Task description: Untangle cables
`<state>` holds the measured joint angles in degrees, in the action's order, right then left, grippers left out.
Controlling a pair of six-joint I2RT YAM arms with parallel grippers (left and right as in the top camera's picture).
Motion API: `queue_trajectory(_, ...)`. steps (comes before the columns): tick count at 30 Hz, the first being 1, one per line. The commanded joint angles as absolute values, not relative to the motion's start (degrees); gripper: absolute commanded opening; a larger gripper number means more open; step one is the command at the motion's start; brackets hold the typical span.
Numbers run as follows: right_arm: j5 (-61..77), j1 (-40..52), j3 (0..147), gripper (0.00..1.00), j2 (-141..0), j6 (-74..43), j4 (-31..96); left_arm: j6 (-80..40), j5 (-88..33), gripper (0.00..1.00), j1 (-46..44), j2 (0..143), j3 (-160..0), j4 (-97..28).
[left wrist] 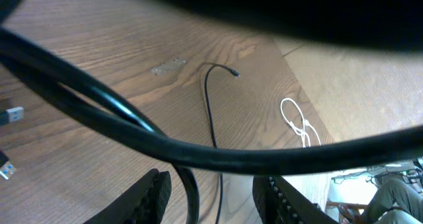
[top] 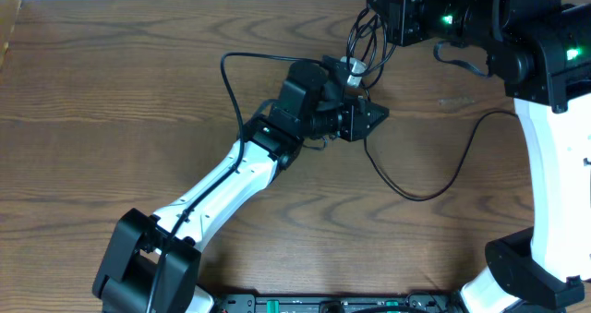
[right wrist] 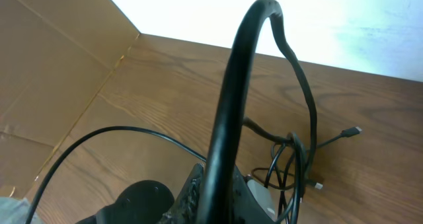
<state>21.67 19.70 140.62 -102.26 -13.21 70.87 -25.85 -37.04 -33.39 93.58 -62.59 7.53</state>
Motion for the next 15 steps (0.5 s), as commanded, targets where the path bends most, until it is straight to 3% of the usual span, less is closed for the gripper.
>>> queue_trajectory(1, 22.74, 19.31, 141.36, 0.01, -101.47, -14.22, 70.5, -26.24, -35.66, 0.27, -34.04, 94.39, -62.98, 7.4)
queue_trajectory(2, 22.98, 19.31, 141.36, 0.01, -101.47, -14.33, 70.52, -26.26, -34.39, 0.1, -34.11, 94.63, -62.98, 6.83)
queue_trajectory(3, 23.2, 19.31, 141.36, 0.01, -101.47, -14.35, 70.54, -26.26, -33.06, 0.08, -34.11, 94.76, -62.98, 6.22)
queue_trajectory(15, 19.09, 17.37, 141.36, 0.01, -101.47, -14.04, 75.42, -24.16, -29.47, 0.07, -26.0, 94.24, -62.98, -5.74)
